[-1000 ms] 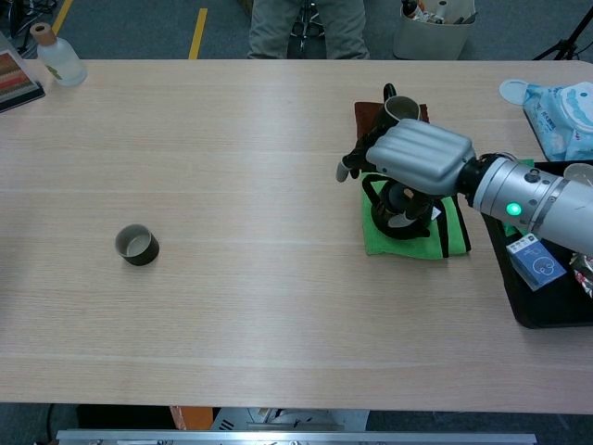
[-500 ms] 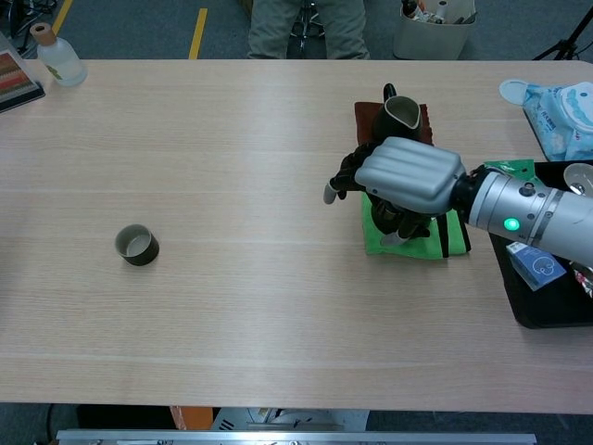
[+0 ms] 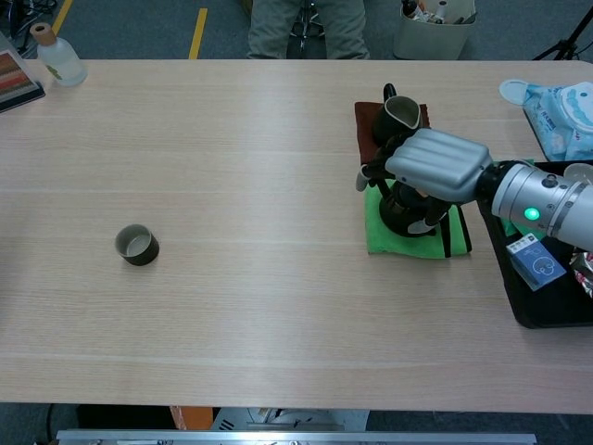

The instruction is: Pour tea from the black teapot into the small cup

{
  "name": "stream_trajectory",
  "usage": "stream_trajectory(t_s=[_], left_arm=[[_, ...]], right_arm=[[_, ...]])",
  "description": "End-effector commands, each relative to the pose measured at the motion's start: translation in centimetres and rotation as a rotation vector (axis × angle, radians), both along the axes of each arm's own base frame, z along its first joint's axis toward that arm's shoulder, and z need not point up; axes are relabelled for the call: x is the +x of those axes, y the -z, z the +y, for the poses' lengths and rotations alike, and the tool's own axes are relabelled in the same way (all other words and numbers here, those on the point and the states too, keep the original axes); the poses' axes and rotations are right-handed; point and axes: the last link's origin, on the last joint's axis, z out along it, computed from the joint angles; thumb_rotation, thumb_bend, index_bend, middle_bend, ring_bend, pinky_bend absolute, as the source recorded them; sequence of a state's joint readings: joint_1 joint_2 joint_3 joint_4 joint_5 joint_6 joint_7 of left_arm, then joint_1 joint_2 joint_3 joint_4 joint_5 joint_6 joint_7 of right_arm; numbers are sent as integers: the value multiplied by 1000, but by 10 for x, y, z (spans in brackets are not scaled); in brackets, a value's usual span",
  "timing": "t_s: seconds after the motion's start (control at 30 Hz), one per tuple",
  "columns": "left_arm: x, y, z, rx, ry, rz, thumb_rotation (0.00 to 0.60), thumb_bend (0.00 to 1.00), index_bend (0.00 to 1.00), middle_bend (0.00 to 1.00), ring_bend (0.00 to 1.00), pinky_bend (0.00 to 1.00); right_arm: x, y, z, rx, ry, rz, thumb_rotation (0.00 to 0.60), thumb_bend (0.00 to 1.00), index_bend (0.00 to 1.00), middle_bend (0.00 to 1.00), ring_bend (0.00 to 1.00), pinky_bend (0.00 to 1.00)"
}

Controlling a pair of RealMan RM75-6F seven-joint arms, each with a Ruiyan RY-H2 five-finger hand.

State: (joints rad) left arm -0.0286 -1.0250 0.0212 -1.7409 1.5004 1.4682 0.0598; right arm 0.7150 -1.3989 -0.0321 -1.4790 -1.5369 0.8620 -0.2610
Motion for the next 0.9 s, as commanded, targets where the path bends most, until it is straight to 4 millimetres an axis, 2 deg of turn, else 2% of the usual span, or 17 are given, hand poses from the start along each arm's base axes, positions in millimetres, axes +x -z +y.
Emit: stream_trajectory(t_s=[0.03,0.17,0.37,0.9], left_arm=[[0,1,1,-3,3,0,600,228,121,112,97,72],[1,2,2,-5,5,0,600,228,121,112,98,72],[1,0,1,-2,-2,2,600,228,121,112,98,72],[0,-1,0,-3,-7,0,600,228,121,112,98,72]], right_arm=[[-5,-2,-2,-13,15,8,600,0,294,357,241,208],[-7,-3,-6,-29,35,2,600,0,294,357,241,207],[6,-3,-8,-38,8,-55,600,0,294,357,241,207],[21,14,-27,-137,-42,-32,600,0,294,345,249,207]])
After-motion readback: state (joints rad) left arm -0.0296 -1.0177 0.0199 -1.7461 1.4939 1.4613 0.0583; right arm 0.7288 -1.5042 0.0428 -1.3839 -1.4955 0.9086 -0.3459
